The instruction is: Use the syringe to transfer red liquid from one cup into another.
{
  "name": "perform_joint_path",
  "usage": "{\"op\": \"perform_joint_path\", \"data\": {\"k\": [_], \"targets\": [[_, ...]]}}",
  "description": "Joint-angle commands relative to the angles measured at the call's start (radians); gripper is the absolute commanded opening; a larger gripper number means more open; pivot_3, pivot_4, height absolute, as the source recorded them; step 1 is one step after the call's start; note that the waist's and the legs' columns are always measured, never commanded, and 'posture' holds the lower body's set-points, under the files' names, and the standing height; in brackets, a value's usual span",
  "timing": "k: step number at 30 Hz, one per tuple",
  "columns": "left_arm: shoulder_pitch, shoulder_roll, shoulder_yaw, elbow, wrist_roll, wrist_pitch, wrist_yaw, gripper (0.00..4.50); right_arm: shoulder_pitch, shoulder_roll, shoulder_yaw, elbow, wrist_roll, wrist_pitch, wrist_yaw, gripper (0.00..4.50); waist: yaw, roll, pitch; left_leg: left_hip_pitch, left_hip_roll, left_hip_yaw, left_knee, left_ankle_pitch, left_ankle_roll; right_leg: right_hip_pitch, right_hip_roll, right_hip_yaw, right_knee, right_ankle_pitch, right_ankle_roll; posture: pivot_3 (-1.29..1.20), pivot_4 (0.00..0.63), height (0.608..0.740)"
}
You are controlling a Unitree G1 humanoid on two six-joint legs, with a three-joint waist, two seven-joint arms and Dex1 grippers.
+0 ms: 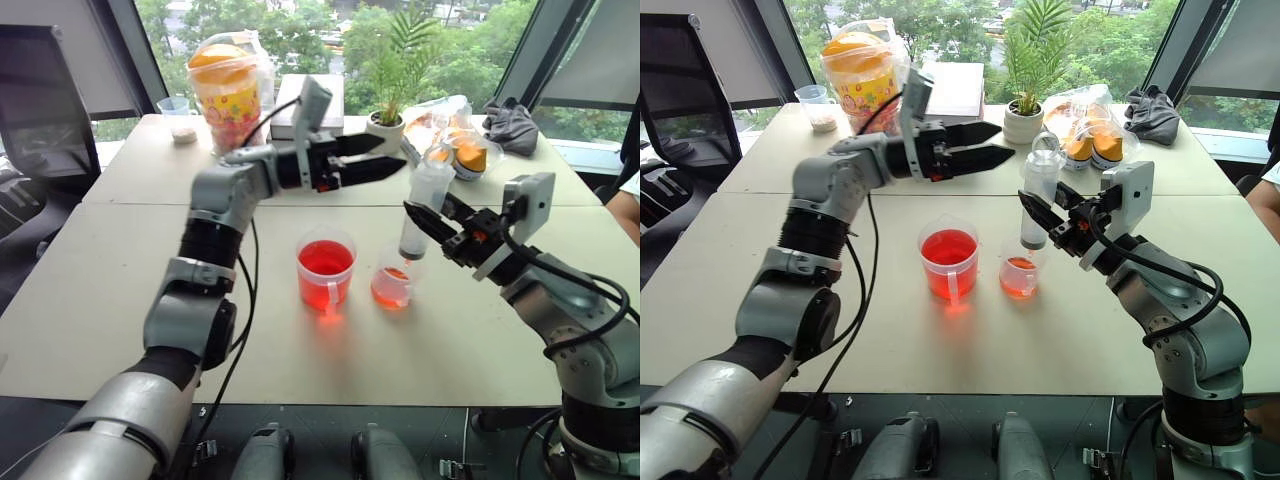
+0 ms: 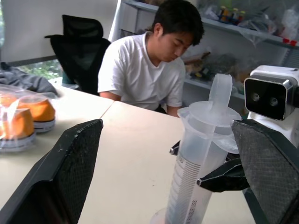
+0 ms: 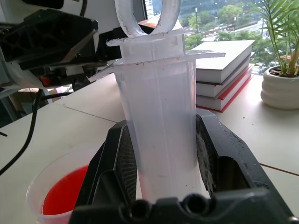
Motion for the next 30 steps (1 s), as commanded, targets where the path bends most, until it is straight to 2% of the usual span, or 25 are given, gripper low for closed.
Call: {"op": "perform_joint_path", "data": {"k": [1, 4, 8, 11, 13, 15, 18, 21, 24, 30], "targets": [[0.017, 0.050, 0.037, -0.095, -0.050, 0.051, -0.004, 4.47, -0.031, -0.021, -0.024, 0.001, 0.006, 0.019, -0.003, 1.39, 0.004, 0.000, 0.000, 0.000, 0.000, 0.000, 0.000, 0.000, 0.000, 0.000, 0.000, 0.000, 0.000, 0.000, 0.000, 0.00, 0.150, 0.740], [0.098, 0.103, 0.042, -0.209, -0.076, 0.110, 0.008, 4.47, -0.151, -0.013, -0.096, 0.039, 0.132, 0.130, -0.077, 1.39, -0.001, 0.000, 0.000, 0.000, -0.001, 0.000, 0.000, 0.000, 0.000, 0.001, -0.002, 0.000, 0.000, 0.000, 0.000, 0.00, 0.150, 0.740], [0.212, 0.161, 0.048, -0.333, -0.105, 0.183, 0.030, 4.47, -0.408, -0.050, -0.185, 0.187, 0.322, 0.390, -0.256, 1.39, -0.001, 0.001, 0.000, 0.000, -0.001, 0.000, 0.001, 0.000, 0.000, 0.000, -0.005, 0.001, 0.001, 0.000, 0.000, 0.00, 0.150, 0.740], [0.267, 0.190, 0.059, -0.395, -0.124, 0.211, 0.052, 4.47, -0.577, -0.131, -0.232, 0.363, 0.345, 0.591, -0.349, 1.39, 0.004, 0.001, 0.001, 0.000, 0.000, -0.001, 0.001, 0.000, 0.000, 0.000, -0.005, 0.000, 0.001, 0.000, -0.001, 0.00, 0.150, 0.740], [0.305, 0.217, 0.062, -0.436, -0.134, 0.222, 0.061, 4.47, -0.651, -0.231, -0.199, 0.501, 0.279, 0.739, -0.364, 1.39, 0.015, 0.000, 0.000, -0.001, 0.000, -0.002, 0.000, 0.000, 0.000, 0.001, -0.006, 0.000, -0.002, 0.000, -0.001, 0.00, 0.150, 0.740], [0.328, 0.231, 0.064, -0.462, -0.145, 0.231, 0.069, 4.47, -0.680, -0.292, -0.161, 0.580, 0.239, 0.829, -0.346, 1.39, 0.022, 0.000, 0.000, -0.001, -0.001, -0.001, -0.001, 0.000, 0.000, 0.001, -0.008, 0.000, -0.004, 0.000, -0.001, 0.00, 0.150, 0.740], [0.363, 0.255, 0.069, -0.498, -0.163, 0.240, 0.080, 4.47, -0.648, -0.386, -0.043, 0.664, 0.169, 0.864, -0.255, 1.39, 0.022, 0.000, 0.000, -0.002, -0.002, 0.000, -0.002, 0.000, 0.000, 0.000, -0.009, 0.000, -0.006, 0.000, -0.001, 0.00, 0.150, 0.740], [0.383, 0.262, 0.069, -0.520, -0.176, 0.242, 0.097, 4.47, -0.628, -0.420, 0.063, 0.743, 0.111, 0.873, -0.171, 1.39, 0.020, 0.000, 0.000, -0.003, -0.002, 0.001, -0.002, -0.001, 0.001, 0.000, -0.008, 0.001, -0.006, 0.000, -0.001, 0.00, 0.150, 0.740], [0.396, 0.263, 0.064, -0.535, -0.174, 0.234, 0.117, 4.47, -0.626, -0.413, 0.161, 0.853, 0.042, 0.875, -0.104, 1.39, 0.014, 0.000, 0.000, -0.002, -0.002, 0.001, -0.001, -0.001, 0.001, 0.000, -0.007, 0.001, -0.005, 0.000, -0.001, 0.00, 0.150, 0.740], [0.403, 0.275, 0.062, -0.543, -0.165, 0.217, 0.138, 4.47, -0.627, -0.335, 0.237, 1.022, -0.093, 0.834, -0.060, 1.39, 0.001, 0.000, 0.000, -0.002, -0.001, 0.002, -0.001, -0.001, 0.001, -0.001, -0.006, 0.001, -0.004, 0.000, -0.001, 0.00, 0.150, 0.740]]}}
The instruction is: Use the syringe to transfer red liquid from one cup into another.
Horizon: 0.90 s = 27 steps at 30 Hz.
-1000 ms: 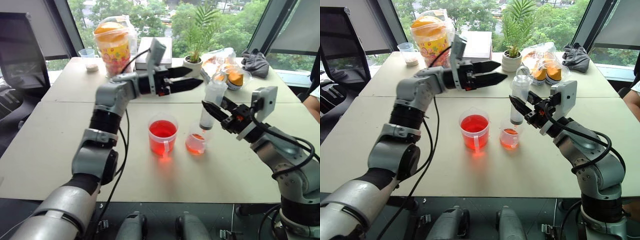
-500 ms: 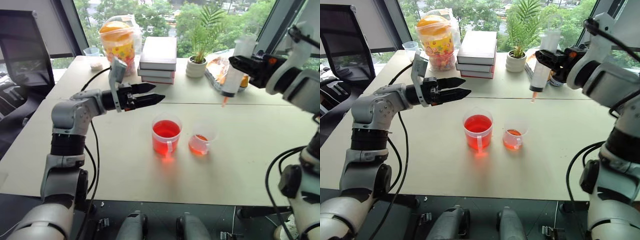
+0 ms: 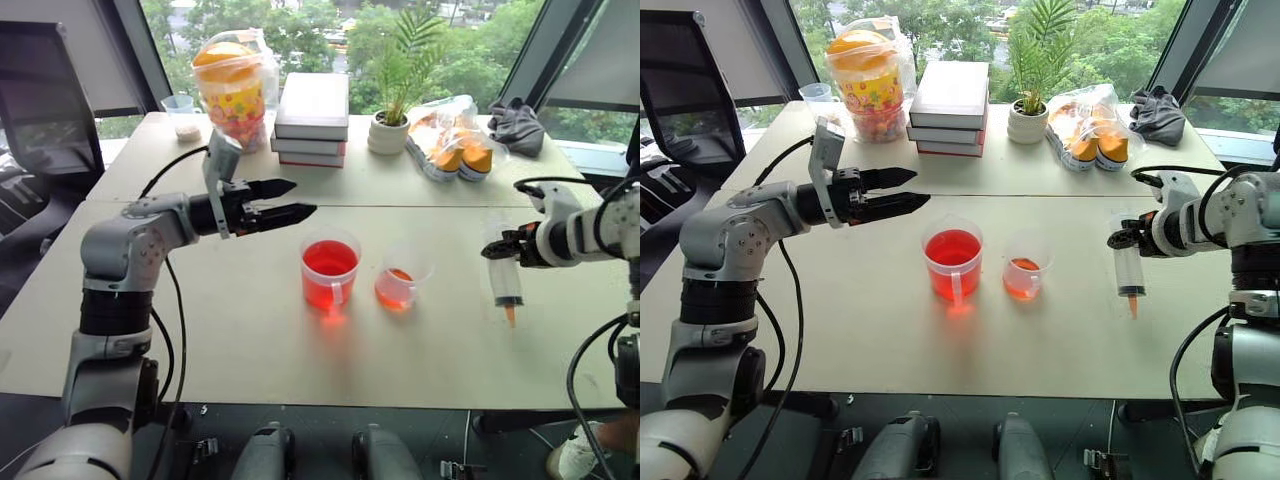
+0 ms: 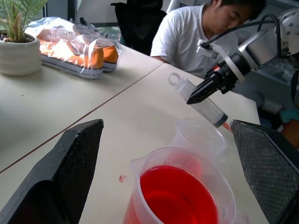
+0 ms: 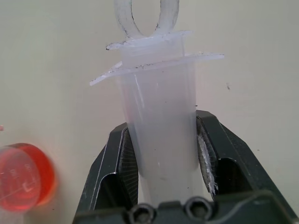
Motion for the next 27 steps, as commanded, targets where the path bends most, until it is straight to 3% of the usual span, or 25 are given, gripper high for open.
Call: {"op": "perform_joint_path", "data": {"k": [1, 9, 15, 22, 27], "targets": [[-0.010, 0.021, 0.019, -0.034, -0.014, -0.018, 0.011, 4.47, -0.012, 0.033, 0.029, 0.059, -0.073, -0.022, 0.029, 1.39, -0.002, 0.000, 0.000, 0.000, 0.000, 0.000, 0.000, 0.000, 0.000, 0.000, 0.001, 0.000, 0.000, 0.000, 0.000, 0.00, 0.150, 0.740], [0.012, 0.031, 0.020, -0.068, -0.030, -0.001, 0.033, 4.47, -0.054, 0.128, 0.027, 0.125, -0.155, -0.031, 0.084, 1.39, -0.006, 0.000, 0.000, 0.001, 0.000, 0.000, 0.000, 0.000, 0.000, 0.000, 0.002, -0.001, 0.001, 0.000, 0.000, 0.00, 0.150, 0.740], [0.031, 0.044, 0.012, -0.091, -0.040, 0.010, 0.038, 4.50, -0.052, 0.117, 0.032, 0.103, -0.200, -0.034, 0.125, 4.35, -0.004, 0.000, 0.000, 0.001, 0.001, 0.000, 0.000, 0.000, 0.000, 0.000, 0.002, -0.001, 0.001, 0.000, 0.000, 0.00, 0.150, 0.740], [0.058, 0.098, 0.019, -0.128, -0.072, 0.037, 0.011, 4.50, 0.009, -0.075, 0.068, -0.230, -0.156, -0.041, 0.278, 4.44, 0.002, 0.000, 0.000, 0.000, 0.000, 0.000, 0.000, 0.000, 0.000, 0.000, 0.001, -0.001, 0.000, 0.000, 0.000, 0.00, 0.150, 0.740], [0.090, 0.162, 0.018, -0.171, -0.092, 0.052, -0.022, 4.50, 0.105, -0.256, -0.031, -0.526, -0.036, -0.082, 0.469, 4.44, -0.003, 0.000, 0.000, 0.000, 0.000, 0.000, -0.001, -0.001, 0.001, 0.000, 0.000, -0.001, -0.001, 0.000, 0.000, 0.00, 0.150, 0.740]]}}
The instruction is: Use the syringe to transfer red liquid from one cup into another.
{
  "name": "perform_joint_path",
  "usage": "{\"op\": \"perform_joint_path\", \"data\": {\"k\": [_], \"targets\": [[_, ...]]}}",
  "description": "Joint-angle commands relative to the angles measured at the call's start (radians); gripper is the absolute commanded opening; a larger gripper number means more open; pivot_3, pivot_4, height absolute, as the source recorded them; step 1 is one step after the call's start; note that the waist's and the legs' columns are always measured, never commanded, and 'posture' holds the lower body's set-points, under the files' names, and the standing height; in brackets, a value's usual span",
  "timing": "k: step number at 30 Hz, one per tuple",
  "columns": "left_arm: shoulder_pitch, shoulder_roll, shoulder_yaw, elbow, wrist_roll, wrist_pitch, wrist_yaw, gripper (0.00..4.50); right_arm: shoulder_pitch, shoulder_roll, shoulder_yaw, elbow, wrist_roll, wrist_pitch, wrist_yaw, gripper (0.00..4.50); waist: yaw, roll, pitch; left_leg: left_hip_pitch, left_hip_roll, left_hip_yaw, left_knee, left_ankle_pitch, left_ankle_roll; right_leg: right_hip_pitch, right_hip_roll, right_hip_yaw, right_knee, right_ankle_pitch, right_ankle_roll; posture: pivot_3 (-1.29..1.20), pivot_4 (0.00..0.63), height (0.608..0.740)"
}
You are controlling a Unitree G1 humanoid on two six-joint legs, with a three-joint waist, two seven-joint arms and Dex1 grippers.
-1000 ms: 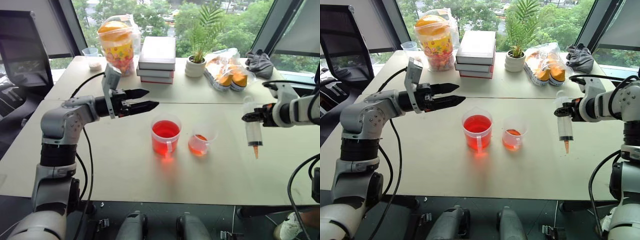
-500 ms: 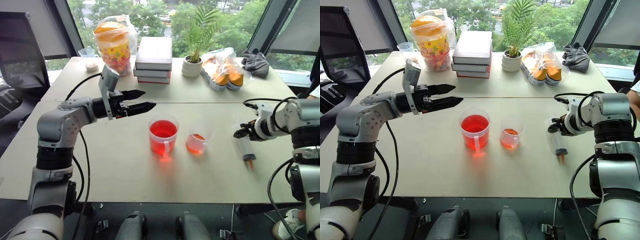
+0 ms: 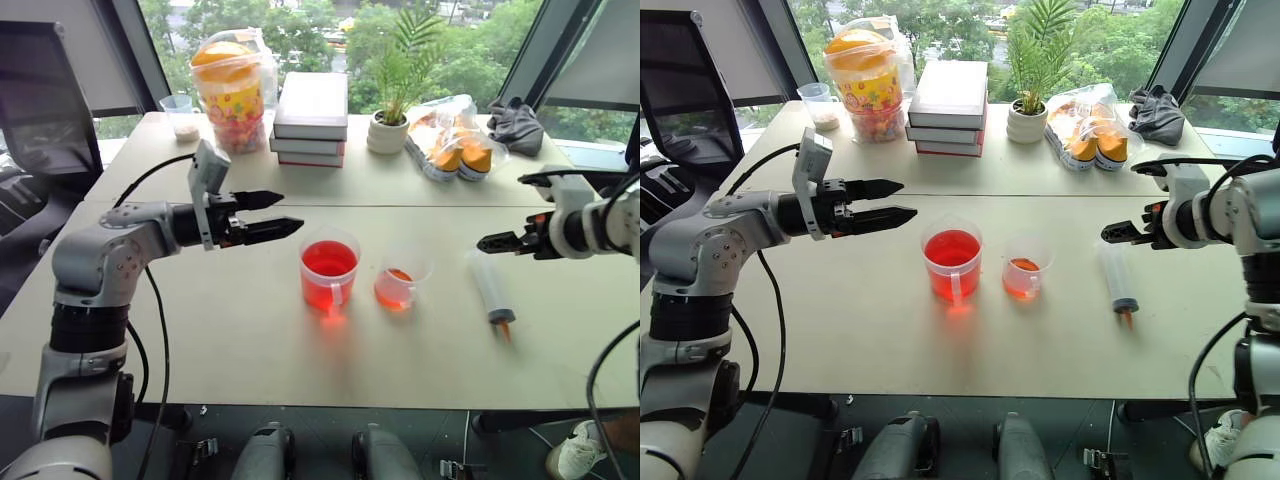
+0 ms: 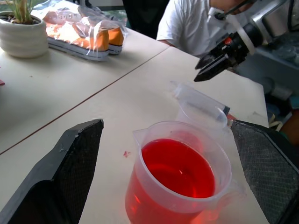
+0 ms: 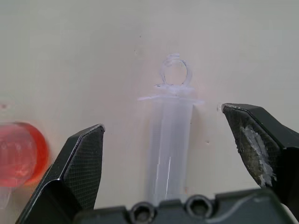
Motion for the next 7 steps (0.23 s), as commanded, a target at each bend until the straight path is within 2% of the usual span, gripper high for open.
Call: {"op": "perform_joint_path", "data": {"k": [1, 4, 7], "targets": [[0.018, 0.051, 0.018, -0.056, -0.024, -0.002, -0.029, 4.50, 0.049, -0.113, -0.111, -0.196, 0.095, -0.059, 0.148, 4.44, -0.003, 0.000, 0.000, 0.000, 0.000, 0.000, 0.000, 0.000, 0.000, 0.000, 0.000, 0.000, 0.000, 0.000, 0.000, 0.00, 0.150, 0.740], [0.039, 0.088, 0.019, -0.072, -0.027, -0.001, -0.043, 4.50, 0.183, -0.216, -0.243, -0.332, 0.147, -0.128, 0.270, 4.44, 0.000, 0.000, 0.000, 0.001, 0.000, 0.000, 0.000, 0.000, 0.000, 0.000, 0.000, 0.000, 0.001, 0.000, 0.000, 0.00, 0.150, 0.740], [0.049, 0.116, 0.022, -0.082, -0.035, -0.002, -0.051, 4.50, 0.324, -0.250, -0.403, -0.425, 0.181, -0.156, 0.347, 4.44, 0.001, 0.000, 0.000, 0.001, 0.001, 0.000, 0.000, 0.000, 0.000, 0.001, 0.000, 0.001, 0.000, 0.000, 0.000, 0.00, 0.150, 0.740]]}}
